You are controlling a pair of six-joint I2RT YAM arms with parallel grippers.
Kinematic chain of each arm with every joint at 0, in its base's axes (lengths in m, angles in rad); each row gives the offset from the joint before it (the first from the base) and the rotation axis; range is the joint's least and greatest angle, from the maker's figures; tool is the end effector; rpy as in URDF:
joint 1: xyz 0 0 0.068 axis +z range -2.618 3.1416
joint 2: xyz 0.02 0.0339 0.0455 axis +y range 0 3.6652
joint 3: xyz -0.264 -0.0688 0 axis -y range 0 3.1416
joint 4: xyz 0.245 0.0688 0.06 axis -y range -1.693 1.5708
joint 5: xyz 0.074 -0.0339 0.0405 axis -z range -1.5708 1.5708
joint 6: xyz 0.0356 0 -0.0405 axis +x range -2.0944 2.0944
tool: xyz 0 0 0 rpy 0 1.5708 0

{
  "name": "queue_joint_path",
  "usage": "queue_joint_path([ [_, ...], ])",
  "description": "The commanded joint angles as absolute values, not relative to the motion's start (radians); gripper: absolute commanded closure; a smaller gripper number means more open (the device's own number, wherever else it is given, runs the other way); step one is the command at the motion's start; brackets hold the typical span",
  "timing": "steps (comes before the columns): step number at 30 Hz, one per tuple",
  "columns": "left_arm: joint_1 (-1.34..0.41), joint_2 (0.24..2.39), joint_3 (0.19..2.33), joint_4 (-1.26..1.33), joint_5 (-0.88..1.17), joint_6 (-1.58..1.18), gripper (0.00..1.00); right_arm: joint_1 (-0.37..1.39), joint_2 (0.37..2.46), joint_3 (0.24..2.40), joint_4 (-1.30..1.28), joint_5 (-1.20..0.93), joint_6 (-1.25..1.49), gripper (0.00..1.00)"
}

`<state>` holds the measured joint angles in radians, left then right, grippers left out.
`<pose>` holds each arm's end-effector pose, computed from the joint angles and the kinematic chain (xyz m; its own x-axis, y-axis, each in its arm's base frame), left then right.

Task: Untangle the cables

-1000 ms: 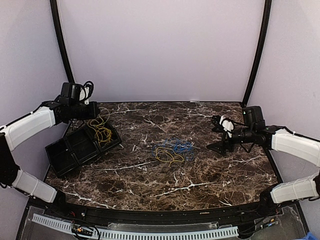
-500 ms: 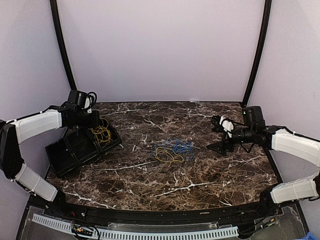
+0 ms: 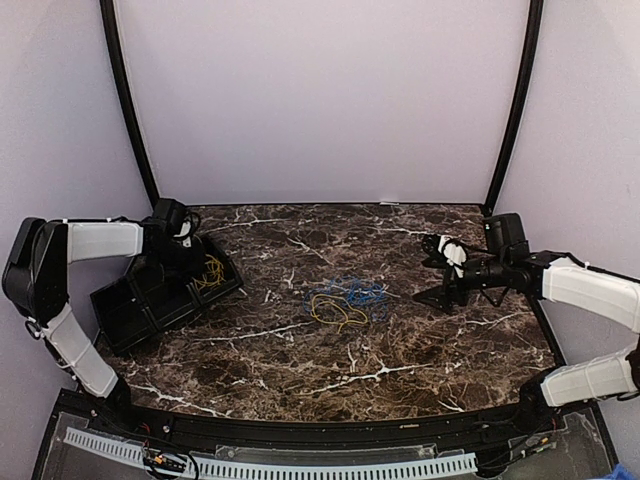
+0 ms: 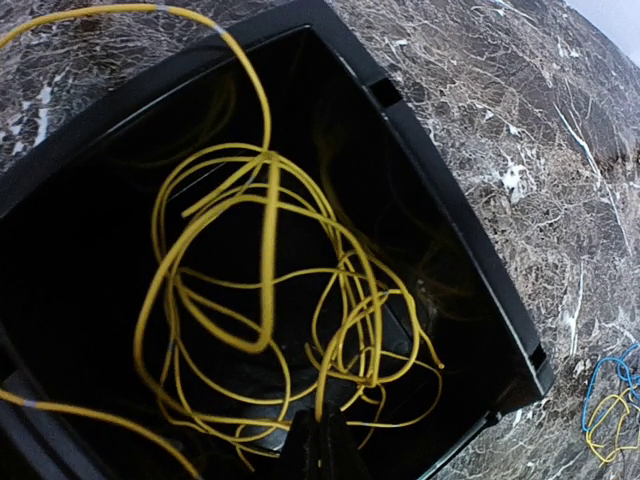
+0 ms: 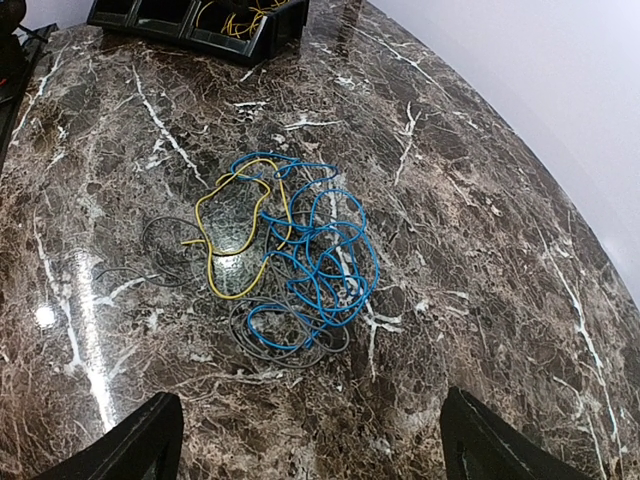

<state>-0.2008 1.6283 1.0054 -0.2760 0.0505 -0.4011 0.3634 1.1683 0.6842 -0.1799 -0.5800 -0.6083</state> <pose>0.3302 -0.0690 0.1971 -0.7958 -0.2359 -0.5576 -0.0877 0.9562 -0.2794 0.2203 0.1046 0.2315 -0.0723 -0.5389 -0.8393 -0.9042 0.3905 -0.1729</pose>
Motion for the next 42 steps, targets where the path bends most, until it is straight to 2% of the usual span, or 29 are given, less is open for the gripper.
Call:
queue_joint_path([
  [1,-0.199,1.649,1.052,-0.285,0.118,-0.4,1.0,0.356,1.161,0.696,-0.169,-0.594,-0.616,0.09],
  [5,-0.199,1.605,1.046,-0.299,0.09,-0.403,0.9,0.356,1.166,0.698,-0.175,-0.598,-0.616,0.09],
  [9,-0.199,1.509,1.035,-0.333,0.034,-0.407,0.75,0.356,1.173,0.702,-0.177,-0.594,-0.612,0.1],
  [17,-0.2,1.33,1.055,-0.474,-0.038,-0.385,0.59,0.359,1.191,0.733,-0.196,-0.575,-0.615,0.11],
  [22,-0.255,1.22,1.049,-0.418,0.142,-0.342,0.58,0.4,1.235,0.788,-0.235,-0.552,-0.623,0.15],
  [28,-0.518,1.192,1.022,-0.272,0.178,-0.347,0.59,0.515,1.37,0.913,-0.333,-0.462,-0.67,0.26],
  [35,-0.68,1.323,0.936,-0.09,0.188,-0.435,0.63,0.633,1.518,1.042,-0.412,-0.434,-0.689,0.42],
  [40,-0.715,1.443,0.898,0.072,0.234,-0.481,0.76,0.664,1.643,1.129,-0.44,-0.437,-0.667,0.49],
  [42,-0.723,1.505,0.914,0.113,0.243,-0.501,0.77,0.665,1.685,1.154,-0.444,-0.452,-0.651,0.51],
])
